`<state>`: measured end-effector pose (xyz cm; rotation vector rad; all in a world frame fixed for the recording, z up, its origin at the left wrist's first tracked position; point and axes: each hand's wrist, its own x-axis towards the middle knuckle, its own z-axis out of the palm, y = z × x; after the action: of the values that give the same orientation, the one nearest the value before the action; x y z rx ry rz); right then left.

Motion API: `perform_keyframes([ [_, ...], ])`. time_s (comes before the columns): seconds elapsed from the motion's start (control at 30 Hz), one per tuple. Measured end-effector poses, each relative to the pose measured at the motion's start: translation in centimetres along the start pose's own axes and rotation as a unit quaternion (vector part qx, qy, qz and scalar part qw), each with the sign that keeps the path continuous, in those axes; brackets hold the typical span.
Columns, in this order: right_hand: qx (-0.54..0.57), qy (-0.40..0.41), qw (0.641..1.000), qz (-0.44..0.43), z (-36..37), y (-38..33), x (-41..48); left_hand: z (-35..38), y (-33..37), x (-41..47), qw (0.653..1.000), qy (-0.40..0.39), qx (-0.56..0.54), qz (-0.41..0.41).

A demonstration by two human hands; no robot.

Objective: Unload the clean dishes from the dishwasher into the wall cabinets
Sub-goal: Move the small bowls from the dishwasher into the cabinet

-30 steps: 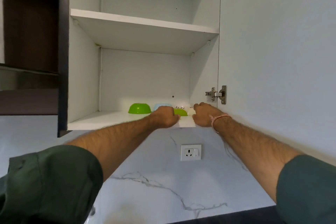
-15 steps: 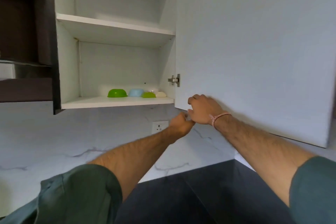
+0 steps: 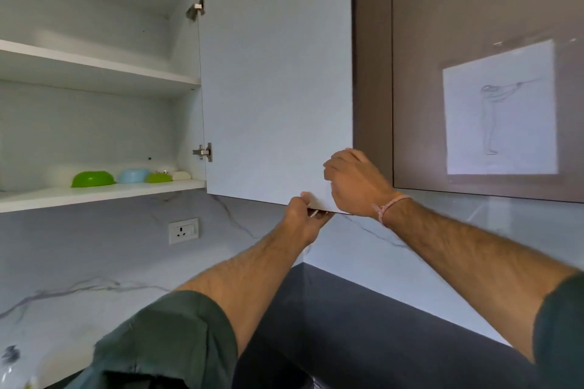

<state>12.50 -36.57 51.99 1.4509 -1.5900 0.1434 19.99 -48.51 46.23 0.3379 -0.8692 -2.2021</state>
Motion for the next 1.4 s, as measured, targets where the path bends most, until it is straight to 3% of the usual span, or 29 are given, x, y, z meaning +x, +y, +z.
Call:
perform_keyframes([
  [0.17, -0.026, 0.054, 0.996, -0.069, -3.8, -3.4, -2.4, -2.1, 2.0, -5.9, 0.997, 0.054, 0.007, 0.053],
  [0.33, 0.086, 0.131, 0.985, -0.071, -8.6, -11.6, -0.3, -6.0, 6.8, -12.8, 0.992, 0.093, 0.022, 0.084],
  [0.43, 0.226, 0.137, 0.964, -0.016, -10.6, -16.9, 1.6, -8.6, 10.0, -16.9, 0.985, 0.119, 0.050, 0.117],
  [0.57, 0.370, 0.062, 0.926, 0.029, -11.6, -23.4, 3.9, -12.7, 14.6, -21.1, 0.973, 0.147, 0.082, 0.158],
  [0.7, 0.396, -0.018, 0.917, -0.033, -11.9, -30.0, 6.9, -16.9, 19.4, -24.8, 0.961, 0.161, 0.046, 0.222],
  [0.8, 0.412, -0.067, 0.907, -0.060, -11.9, -33.7, 9.2, -19.6, 22.3, -26.5, 0.946, 0.163, 0.107, 0.258],
  [0.97, 0.394, -0.123, 0.908, -0.073, -10.9, -37.1, 12.8, -22.5, 25.7, -26.1, 0.857, 0.319, 0.271, 0.300],
  [1.17, 0.360, -0.145, 0.916, -0.099, -8.2, -39.4, 17.3, -25.0, 28.3, -24.3, 0.750, 0.477, 0.299, 0.347],
  [1.4, 0.320, -0.143, 0.928, -0.125, -4.9, -42.6, 22.1, -28.1, 31.8, -21.5, 0.675, 0.564, 0.307, 0.364],
])
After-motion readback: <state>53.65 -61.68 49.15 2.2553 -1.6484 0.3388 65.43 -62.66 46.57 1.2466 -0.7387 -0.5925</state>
